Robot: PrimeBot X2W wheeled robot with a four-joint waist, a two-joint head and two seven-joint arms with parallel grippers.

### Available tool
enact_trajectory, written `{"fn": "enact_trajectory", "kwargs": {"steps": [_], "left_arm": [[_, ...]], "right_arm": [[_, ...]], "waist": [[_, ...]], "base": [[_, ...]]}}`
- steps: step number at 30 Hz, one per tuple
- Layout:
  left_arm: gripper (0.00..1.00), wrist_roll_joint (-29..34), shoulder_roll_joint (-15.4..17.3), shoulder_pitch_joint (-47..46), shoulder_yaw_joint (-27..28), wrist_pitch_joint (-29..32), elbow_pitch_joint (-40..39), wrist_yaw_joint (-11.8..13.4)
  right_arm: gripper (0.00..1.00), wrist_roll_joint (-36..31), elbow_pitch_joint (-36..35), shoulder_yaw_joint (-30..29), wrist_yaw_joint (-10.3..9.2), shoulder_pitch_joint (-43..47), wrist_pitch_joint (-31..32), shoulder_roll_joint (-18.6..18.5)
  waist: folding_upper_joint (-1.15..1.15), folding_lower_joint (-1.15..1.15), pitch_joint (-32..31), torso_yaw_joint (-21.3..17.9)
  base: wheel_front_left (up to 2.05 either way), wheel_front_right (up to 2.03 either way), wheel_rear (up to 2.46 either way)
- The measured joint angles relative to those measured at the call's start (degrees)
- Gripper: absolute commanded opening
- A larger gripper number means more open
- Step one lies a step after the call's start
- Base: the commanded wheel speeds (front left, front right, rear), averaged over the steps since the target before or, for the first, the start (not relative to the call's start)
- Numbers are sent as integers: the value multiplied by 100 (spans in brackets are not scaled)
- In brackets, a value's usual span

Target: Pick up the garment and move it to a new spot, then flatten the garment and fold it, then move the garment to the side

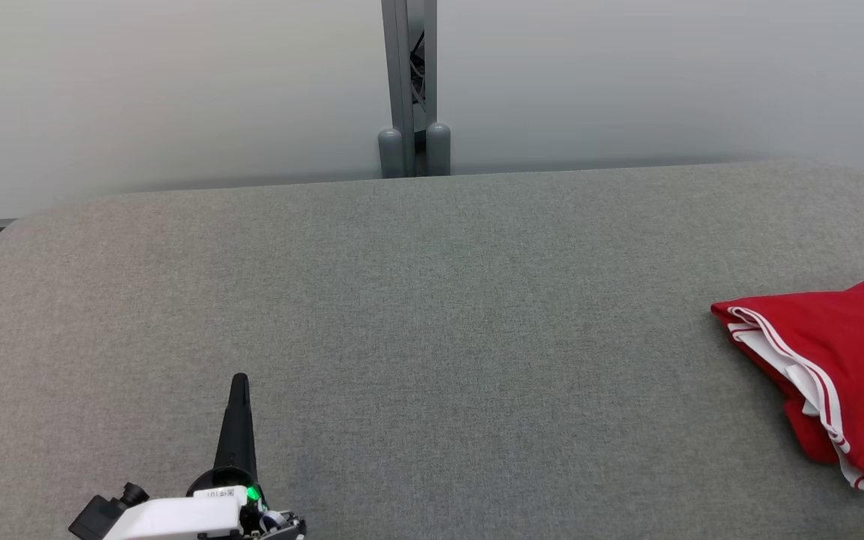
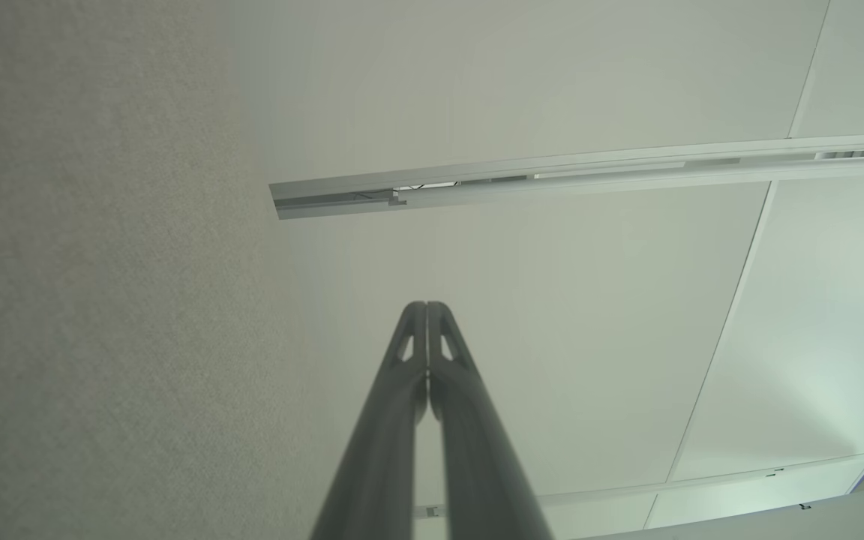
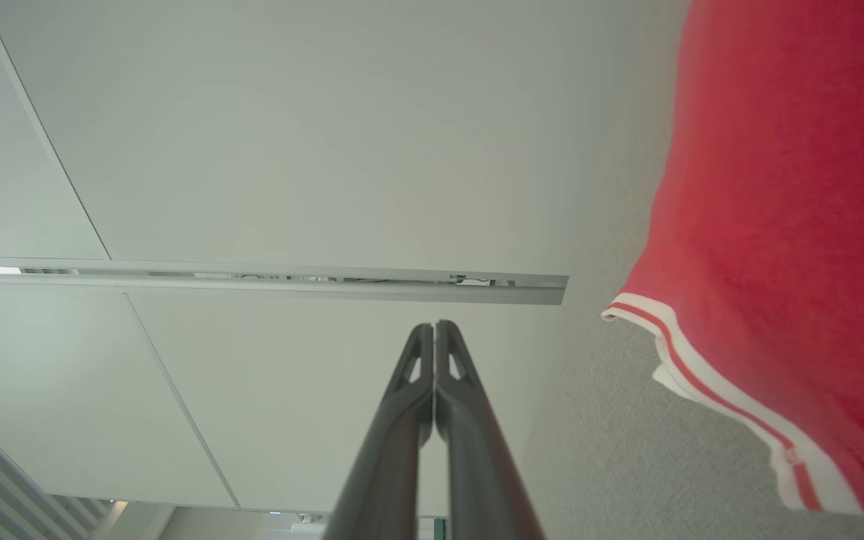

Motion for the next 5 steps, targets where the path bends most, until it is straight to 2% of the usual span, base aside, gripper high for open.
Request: {"fn": "enact_trajectory", "kwargs": {"steps": [5], "left_arm": [[0,0,0,0,0,-1,0,0]], "right_arm": [[0,0,0,-1,0,0,-1,0]], "waist": [[0,0,0,0]], "base": [[0,0,0]]}}
